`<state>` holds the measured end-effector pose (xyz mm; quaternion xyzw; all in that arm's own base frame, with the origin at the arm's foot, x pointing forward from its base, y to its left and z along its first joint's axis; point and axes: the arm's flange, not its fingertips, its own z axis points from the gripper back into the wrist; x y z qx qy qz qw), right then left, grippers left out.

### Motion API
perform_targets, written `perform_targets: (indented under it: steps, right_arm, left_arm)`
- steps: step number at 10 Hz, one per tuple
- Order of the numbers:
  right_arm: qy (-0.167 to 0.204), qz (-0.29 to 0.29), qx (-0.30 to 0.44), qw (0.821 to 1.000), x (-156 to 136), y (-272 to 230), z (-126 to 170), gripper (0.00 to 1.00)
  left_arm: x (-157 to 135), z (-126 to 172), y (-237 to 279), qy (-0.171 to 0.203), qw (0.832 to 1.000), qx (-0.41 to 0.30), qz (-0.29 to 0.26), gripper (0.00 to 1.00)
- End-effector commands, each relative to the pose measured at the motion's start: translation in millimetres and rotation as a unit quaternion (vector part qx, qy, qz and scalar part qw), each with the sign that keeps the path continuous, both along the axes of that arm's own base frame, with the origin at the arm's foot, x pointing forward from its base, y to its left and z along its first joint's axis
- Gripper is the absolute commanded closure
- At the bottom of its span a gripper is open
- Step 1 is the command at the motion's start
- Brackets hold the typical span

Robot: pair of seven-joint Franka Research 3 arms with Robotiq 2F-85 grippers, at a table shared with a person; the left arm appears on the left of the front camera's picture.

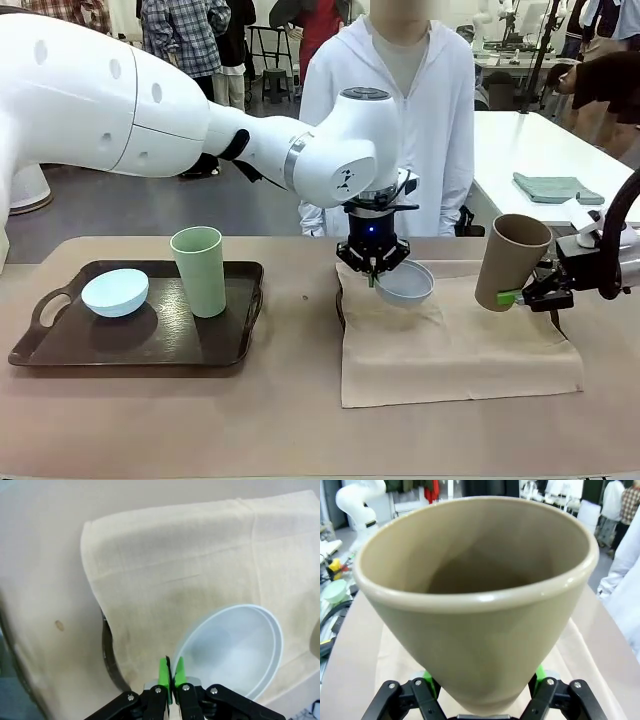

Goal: Set up a tray with a mat and arrange the tableware.
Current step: Place the Picnic Bowl and Reusable plastic cup back onto the Handle tray in front of the human's position.

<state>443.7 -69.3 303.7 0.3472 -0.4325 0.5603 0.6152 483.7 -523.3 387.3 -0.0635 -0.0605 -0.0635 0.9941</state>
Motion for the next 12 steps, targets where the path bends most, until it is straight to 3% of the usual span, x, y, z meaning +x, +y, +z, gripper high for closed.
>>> perform_targets:
  steps: [1, 12]
  right_arm:
    - [0.003, 0.003, 0.005, 1.0, -4, 1, 3, 0.2]
    - [0.029, 0.008, -0.006, 1.0, 14, 13, -33, 0.2]
  left_arm:
    - [0, 2, 1, -0.003, 1.0, 0.004, -0.001, 0.96]
    - [21, -33, -10, -0.01, 1.0, -0.013, 0.019, 0.96]
